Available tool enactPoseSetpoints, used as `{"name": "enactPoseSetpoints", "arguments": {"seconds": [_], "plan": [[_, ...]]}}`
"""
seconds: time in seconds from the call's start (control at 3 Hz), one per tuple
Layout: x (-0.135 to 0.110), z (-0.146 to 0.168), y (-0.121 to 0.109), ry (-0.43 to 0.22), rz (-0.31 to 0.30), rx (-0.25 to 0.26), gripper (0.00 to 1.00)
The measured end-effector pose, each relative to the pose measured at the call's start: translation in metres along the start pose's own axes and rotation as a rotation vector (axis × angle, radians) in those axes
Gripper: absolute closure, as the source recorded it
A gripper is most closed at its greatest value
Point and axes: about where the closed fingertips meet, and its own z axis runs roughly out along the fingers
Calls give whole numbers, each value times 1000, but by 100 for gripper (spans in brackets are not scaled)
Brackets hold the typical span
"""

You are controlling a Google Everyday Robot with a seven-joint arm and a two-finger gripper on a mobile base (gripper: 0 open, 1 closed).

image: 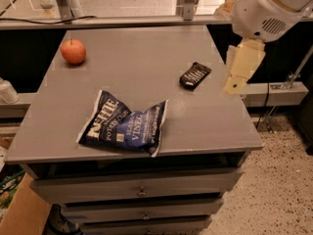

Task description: Move apple near rxbar chocolate

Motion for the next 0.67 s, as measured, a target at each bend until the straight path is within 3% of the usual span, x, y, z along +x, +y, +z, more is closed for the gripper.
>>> {"name": "enactPoseSetpoints", "arguments": {"seconds": [0.67], "plan": [[-93, 38, -31, -178, -122, 60, 0]]}}
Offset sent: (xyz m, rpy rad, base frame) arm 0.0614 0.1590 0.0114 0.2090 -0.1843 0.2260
